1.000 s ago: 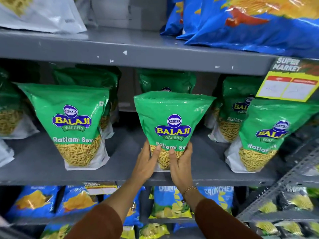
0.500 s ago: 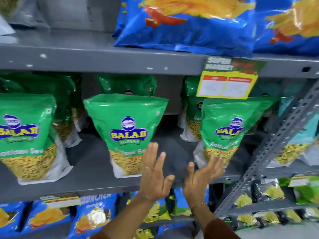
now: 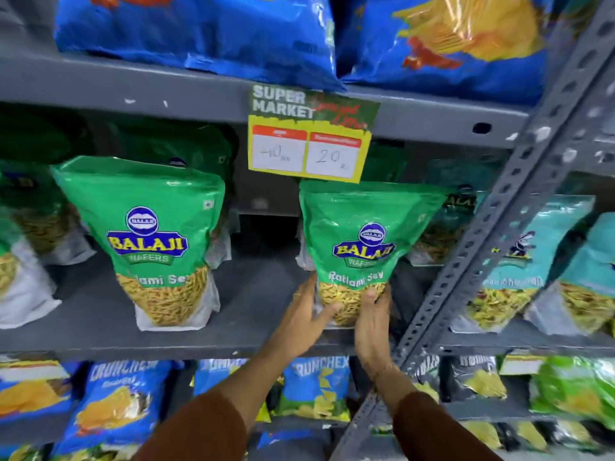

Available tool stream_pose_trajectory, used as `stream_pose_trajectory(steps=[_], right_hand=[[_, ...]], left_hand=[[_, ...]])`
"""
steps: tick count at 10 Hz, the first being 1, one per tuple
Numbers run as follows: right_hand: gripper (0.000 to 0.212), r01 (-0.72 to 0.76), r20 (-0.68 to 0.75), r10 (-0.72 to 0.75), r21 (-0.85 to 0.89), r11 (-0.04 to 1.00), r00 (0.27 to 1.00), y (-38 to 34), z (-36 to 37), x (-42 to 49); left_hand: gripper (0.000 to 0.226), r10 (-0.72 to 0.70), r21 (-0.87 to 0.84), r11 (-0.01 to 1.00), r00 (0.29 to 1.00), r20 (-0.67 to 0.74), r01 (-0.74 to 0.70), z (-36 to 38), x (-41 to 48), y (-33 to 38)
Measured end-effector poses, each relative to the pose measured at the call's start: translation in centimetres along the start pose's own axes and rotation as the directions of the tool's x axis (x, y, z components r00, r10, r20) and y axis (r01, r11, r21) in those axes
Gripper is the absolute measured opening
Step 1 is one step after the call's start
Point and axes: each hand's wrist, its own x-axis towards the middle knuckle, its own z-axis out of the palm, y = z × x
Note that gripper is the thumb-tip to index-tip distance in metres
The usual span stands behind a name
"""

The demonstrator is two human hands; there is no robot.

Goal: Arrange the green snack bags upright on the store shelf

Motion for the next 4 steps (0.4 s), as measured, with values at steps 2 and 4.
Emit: stream_pose_trajectory(steps=[2, 4], right_hand=[[0.073, -0.003, 0.003, 0.003, -0.043, 0.999, 1.000, 1.7, -0.2, -0.3], [0.077, 0.081, 0.046, -0.073, -0.204, 0.976, 0.996, 0.7, -0.8, -1.6]], left_hand=[[0.054, 0.018, 0.002, 1.000, 0.999, 0.031, -0.018, -0.3, -0.5, 0.9], [0.066, -0.100, 0.102, 0.990, 0.995, -0.023, 0.102, 0.0, -1.8, 0.7]])
